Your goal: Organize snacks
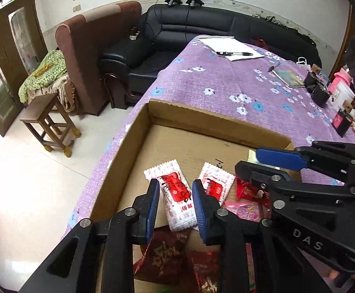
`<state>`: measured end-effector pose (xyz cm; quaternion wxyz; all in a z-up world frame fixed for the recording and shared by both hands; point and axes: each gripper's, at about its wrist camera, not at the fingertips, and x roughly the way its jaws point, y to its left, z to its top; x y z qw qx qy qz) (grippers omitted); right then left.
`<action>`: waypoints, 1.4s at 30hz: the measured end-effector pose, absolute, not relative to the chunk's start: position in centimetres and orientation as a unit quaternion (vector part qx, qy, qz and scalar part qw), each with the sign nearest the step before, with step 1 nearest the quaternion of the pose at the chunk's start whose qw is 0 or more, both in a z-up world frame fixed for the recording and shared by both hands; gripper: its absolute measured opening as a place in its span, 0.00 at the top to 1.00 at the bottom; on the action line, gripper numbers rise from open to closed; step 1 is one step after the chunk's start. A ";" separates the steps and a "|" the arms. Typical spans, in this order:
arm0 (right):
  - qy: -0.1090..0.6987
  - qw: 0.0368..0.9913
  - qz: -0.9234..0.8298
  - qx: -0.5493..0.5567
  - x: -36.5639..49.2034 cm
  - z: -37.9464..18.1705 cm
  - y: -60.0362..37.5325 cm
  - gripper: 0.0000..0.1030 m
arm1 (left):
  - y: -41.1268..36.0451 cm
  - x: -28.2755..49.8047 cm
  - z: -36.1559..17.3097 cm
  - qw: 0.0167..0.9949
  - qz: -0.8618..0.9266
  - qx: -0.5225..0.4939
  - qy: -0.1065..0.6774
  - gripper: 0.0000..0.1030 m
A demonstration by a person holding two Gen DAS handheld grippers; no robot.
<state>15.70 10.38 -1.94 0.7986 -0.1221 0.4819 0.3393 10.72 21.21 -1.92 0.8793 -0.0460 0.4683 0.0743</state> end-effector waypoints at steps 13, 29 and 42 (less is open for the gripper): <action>0.480 0.805 0.341 -0.075 14.9 -0.3 7.2 0.49 | 19.8 9.4 -0.8 0.885 0.085 -0.036 0.456 0.64; 0.458 0.838 0.298 0.007 10.6 2.2 -6.2 0.32 | 9.5 6.2 2.3 0.909 0.041 -0.024 0.414 0.47; 0.439 0.864 0.247 0.013 5.8 1.7 -15.2 0.24 | 1.6 2.5 1.1 0.921 0.033 -0.017 0.387 0.36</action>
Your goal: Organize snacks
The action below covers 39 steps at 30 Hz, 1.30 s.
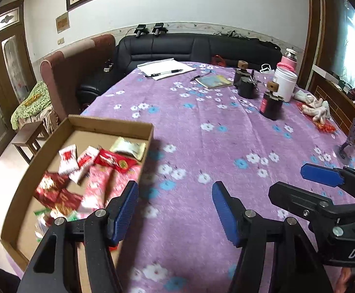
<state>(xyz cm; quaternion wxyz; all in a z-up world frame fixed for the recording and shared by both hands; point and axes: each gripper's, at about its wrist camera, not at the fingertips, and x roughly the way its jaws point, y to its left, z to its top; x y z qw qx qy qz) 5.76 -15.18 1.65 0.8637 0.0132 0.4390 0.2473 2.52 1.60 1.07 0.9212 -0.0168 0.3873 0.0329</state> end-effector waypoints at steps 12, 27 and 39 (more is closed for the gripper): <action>0.425 0.874 0.237 0.006 1.7 0.1 -16.8 0.19 | 0.7 0.0 -0.6 0.918 0.033 -0.047 0.392 0.30; 0.419 0.873 0.251 0.001 0.6 -0.2 -15.0 0.15 | 3.0 -2.6 -0.6 0.920 0.094 -0.064 0.374 0.21; 0.414 0.857 0.304 -0.044 -0.9 -0.1 -8.6 0.15 | 10.8 -5.6 0.1 0.910 0.176 -0.099 0.362 0.20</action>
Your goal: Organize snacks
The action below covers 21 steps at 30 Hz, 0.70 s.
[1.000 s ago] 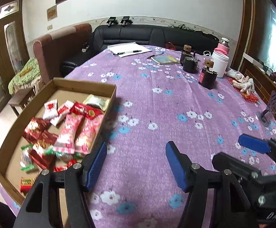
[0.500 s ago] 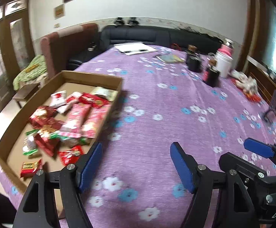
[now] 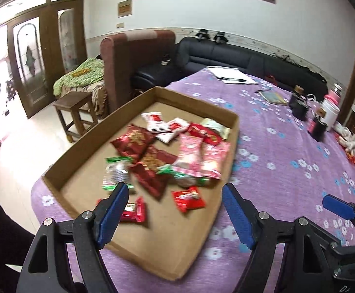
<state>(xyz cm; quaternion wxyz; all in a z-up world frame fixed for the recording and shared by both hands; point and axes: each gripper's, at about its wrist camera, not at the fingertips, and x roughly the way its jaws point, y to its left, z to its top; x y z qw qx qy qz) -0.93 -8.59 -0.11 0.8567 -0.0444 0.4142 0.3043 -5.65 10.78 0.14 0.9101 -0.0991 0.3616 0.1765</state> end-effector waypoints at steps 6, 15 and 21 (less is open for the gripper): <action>0.417 0.855 0.302 -0.055 -1.3 -0.3 -8.0 0.15 | 11.9 -6.1 0.1 0.908 0.201 -0.080 0.359 0.07; 0.422 0.856 0.295 -0.047 -1.1 -0.5 -8.4 0.15 | 12.0 -6.4 0.6 0.916 0.194 -0.078 0.344 0.01; 0.423 0.856 0.294 -0.046 -1.1 -0.5 -8.4 0.15 | 12.2 -6.2 0.2 0.913 0.188 -0.081 0.353 0.01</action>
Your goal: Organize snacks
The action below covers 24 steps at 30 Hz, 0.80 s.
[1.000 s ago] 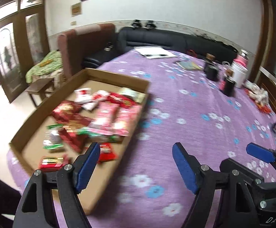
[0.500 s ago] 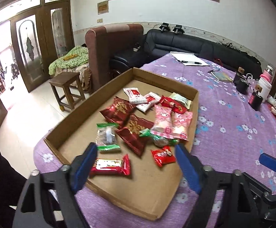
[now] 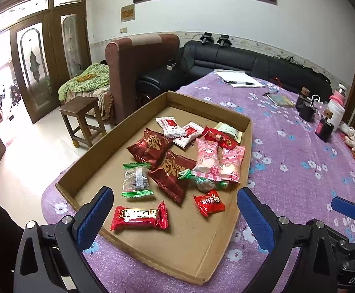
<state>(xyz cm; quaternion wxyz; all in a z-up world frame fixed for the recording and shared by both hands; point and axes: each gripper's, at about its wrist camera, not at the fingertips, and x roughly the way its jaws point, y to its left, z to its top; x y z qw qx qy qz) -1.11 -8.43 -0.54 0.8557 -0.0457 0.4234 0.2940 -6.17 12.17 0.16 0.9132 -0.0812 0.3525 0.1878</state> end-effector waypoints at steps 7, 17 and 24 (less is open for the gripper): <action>0.426 0.855 0.293 -0.047 -0.9 -0.8 -8.6 0.15 | 13.3 -6.8 0.8 0.920 0.175 -0.119 0.331 0.01; 0.426 0.855 0.292 -0.049 -0.9 -1.0 -8.6 0.15 | 12.3 -7.3 1.9 0.922 0.249 -0.053 0.290 0.01; 0.428 0.854 0.293 -0.049 -0.9 -1.1 -8.6 0.15 | 11.9 -6.7 1.3 0.915 0.221 -0.025 0.336 0.01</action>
